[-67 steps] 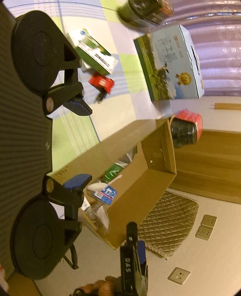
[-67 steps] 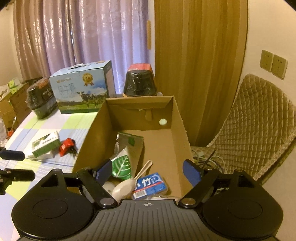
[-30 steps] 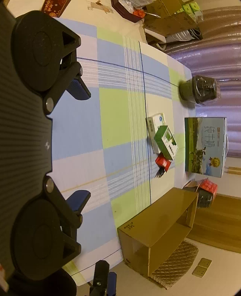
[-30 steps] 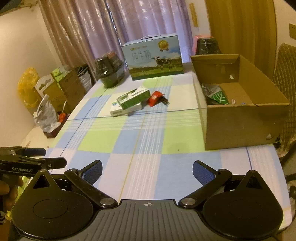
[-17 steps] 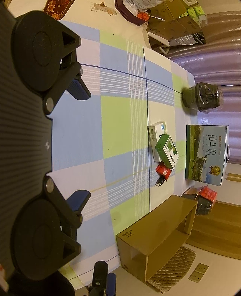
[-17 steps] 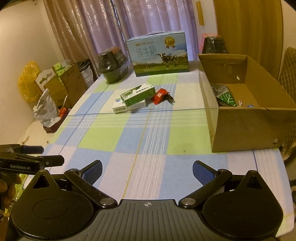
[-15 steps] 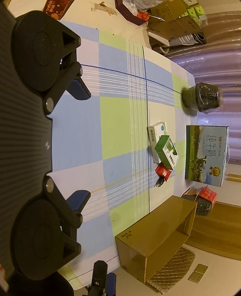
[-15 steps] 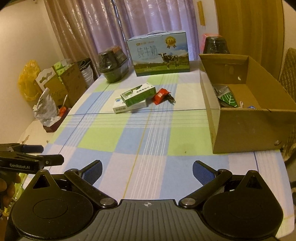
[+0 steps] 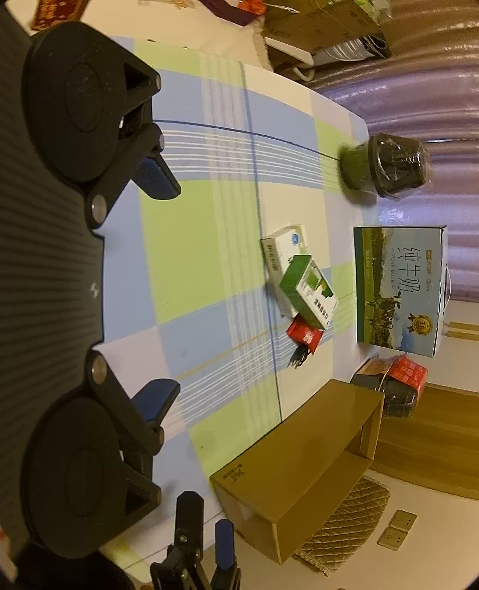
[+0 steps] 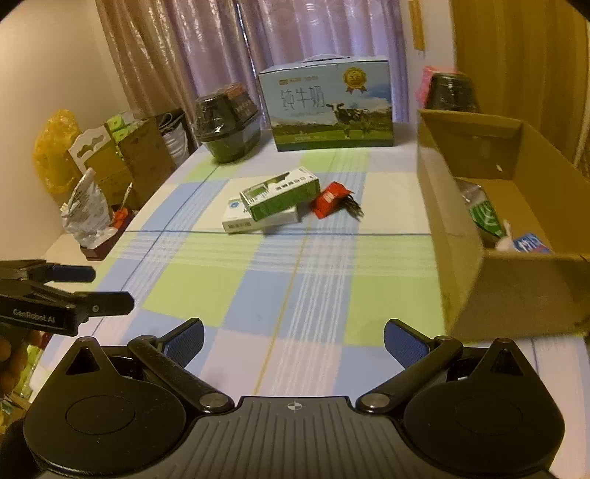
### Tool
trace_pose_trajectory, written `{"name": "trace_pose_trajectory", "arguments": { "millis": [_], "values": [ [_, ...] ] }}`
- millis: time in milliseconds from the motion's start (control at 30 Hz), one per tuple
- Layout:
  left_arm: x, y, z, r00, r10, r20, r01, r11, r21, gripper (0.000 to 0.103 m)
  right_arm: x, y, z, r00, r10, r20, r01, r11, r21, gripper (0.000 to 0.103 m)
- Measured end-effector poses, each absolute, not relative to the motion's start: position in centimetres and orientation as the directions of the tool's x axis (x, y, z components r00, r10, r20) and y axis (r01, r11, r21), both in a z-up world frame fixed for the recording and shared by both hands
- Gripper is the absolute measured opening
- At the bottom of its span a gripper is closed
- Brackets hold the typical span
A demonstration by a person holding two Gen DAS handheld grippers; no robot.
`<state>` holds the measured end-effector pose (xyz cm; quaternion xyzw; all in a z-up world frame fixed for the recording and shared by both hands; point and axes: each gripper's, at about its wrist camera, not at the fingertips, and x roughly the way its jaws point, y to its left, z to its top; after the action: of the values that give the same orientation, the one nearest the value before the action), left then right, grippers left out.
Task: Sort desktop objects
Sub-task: 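Move the left tool to the green spray box while the right tool approaches the red candy packet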
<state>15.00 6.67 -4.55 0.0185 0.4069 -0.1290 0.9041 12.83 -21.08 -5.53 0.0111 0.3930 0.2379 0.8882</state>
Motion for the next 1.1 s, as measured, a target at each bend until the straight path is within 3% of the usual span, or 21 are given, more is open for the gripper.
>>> {"name": "trace_pose_trajectory", "arguments": {
  "millis": [467, 800, 1100],
  "values": [
    [25.7, 6.5, -6.1, 0.648, -0.232, -0.726, 0.356, 0.934, 0.018, 0.101, 22.4, -18.1, -7.6, 0.638, 0.398, -0.659, -0.430, 0.894, 0.124, 0.100],
    [32.3, 4.0, -8.8, 0.636, -0.322, -0.701, 0.528, 0.844, 0.092, 0.099, 28.0, -16.8, -11.0, 0.633, 0.375, -0.677, -0.425, 0.900, 0.102, 0.083],
    [36.1, 2.6, -11.2, 0.611, -0.365, -0.702, 0.569, 0.819, 0.069, 0.090, 30.9, -16.2, -13.3, 0.627, 0.359, -0.692, -0.427, 0.901, 0.080, 0.081]
  ]
}}
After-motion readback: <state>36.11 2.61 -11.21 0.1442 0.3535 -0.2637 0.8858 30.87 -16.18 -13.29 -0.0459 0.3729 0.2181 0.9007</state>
